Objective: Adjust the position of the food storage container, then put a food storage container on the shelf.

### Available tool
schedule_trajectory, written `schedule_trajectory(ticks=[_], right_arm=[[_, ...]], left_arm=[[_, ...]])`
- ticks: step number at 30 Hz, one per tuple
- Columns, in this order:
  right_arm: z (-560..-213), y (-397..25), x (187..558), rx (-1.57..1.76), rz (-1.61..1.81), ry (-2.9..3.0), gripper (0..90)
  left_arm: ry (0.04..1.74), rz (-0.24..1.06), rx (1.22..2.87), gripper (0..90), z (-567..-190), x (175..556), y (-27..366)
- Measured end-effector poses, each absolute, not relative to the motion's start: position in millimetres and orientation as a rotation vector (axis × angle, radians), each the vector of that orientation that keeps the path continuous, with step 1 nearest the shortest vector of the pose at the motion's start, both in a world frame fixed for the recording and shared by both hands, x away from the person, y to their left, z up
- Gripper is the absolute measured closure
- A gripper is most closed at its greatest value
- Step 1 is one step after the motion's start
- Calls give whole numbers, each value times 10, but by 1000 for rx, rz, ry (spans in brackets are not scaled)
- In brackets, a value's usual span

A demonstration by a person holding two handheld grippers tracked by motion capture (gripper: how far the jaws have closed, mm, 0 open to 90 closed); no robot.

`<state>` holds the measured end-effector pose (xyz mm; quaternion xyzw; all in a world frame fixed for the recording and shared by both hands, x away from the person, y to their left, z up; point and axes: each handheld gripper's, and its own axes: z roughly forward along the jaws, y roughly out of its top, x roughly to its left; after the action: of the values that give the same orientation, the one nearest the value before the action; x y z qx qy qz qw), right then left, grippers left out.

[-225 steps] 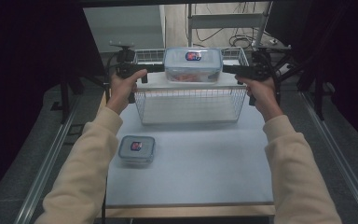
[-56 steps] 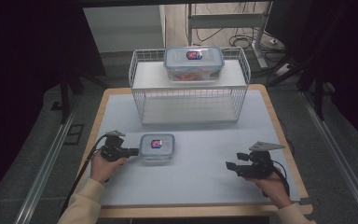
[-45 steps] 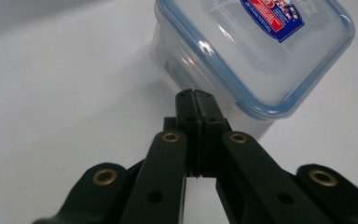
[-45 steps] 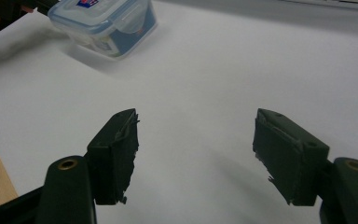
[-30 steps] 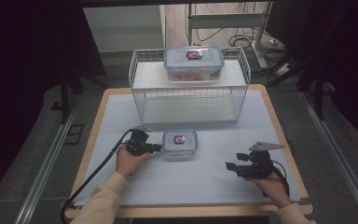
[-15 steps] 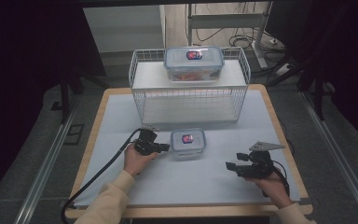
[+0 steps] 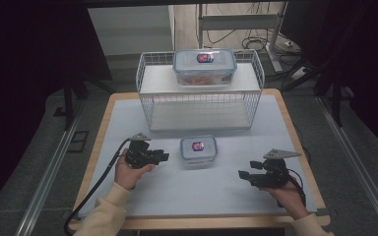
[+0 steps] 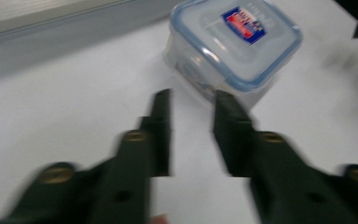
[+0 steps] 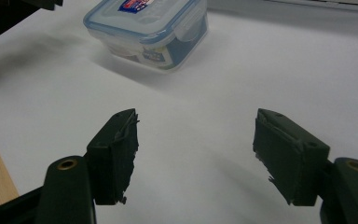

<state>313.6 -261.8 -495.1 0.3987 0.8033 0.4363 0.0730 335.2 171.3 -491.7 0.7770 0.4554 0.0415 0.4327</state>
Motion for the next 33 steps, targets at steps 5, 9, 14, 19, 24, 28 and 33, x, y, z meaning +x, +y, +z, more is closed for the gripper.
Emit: schedule_trajectory(ticks=[5, 9, 14, 19, 24, 28, 33], right_arm=[[-4950, -2626, 3141, 1200, 1315, 2410, 303], [-4932, -2619, 3149, 1197, 1322, 2402, 296], [-4895, -2582, 3182, 1188, 1351, 2402, 279], [-4870, -2494, 3252, 1191, 1394, 2415, 259], [-4897, -2452, 3276, 1188, 1380, 2432, 250], [-4904, -2453, 3287, 1203, 1386, 2423, 249], [-4899, -2455, 3284, 1196, 1384, 2423, 248]], left_arm=[[1176, 63, 1892, 304, -4873, 3337, 1756], [1185, 18, 1864, 231, -4873, 3353, 1777], [1196, -29, 1830, 208, -4912, 3404, 1769], [1210, -66, 1809, 195, -4951, 3460, 1749], [1227, -93, 1796, 183, -4985, 3514, 1737], [1241, -155, 1782, 170, -5044, 3652, 1643], [1239, -218, 1792, 174, -5106, 3759, 1484]])
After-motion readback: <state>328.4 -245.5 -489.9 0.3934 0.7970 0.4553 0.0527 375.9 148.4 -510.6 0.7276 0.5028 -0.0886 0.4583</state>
